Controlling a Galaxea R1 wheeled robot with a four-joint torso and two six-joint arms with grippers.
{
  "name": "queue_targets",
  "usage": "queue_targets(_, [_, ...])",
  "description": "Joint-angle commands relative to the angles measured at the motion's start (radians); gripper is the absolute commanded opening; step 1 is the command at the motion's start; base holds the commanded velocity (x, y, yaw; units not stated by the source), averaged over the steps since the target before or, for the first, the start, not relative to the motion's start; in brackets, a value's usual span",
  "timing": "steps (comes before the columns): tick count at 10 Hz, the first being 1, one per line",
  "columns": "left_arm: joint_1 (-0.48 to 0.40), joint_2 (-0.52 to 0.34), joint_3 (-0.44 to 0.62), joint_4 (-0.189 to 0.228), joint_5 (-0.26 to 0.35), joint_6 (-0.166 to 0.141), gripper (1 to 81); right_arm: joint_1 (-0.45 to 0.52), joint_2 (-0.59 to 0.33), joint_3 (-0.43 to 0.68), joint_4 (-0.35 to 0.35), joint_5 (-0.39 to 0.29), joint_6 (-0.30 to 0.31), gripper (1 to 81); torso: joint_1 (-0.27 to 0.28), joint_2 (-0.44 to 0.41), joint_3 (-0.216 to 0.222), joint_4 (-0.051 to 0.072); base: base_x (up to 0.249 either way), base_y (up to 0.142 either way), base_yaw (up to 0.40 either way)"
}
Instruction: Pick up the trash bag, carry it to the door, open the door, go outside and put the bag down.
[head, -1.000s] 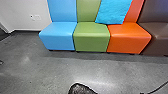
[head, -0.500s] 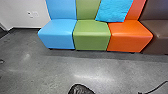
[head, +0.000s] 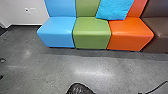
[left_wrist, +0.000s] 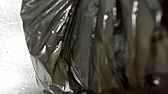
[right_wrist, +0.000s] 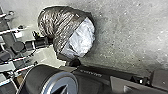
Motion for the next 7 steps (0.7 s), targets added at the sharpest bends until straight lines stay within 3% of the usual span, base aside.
queue_targets(1, [-0.080, -0.017, 0.014, -0.018, 0.079, -0.006, 1.0, 0.060, -0.048, 0.027, 0.027, -0.069, -0.004, 81.1, -0.064, 0.098, 0.098, 0.000, 0.000, 0.000, 0.000])
queue_targets(4, [-0.080, -0.035, 0.026, -0.025, 0.082, -0.006, 1.0, 0.033, -0.042, 0.014, 0.026, -0.066, -0.004, 81.1, -0.122, 0.189, 0.186, 0.000, 0.000, 0.000, 0.000])
queue_targets(7, [-0.077, -0.131, 0.150, -0.034, 0.086, -0.006, 1.0, -0.046, -0.008, -0.042, 0.018, -0.030, -0.033, 81.1, -0.190, 0.293, 0.291, 0.000, 0.000, 0.000, 0.000])
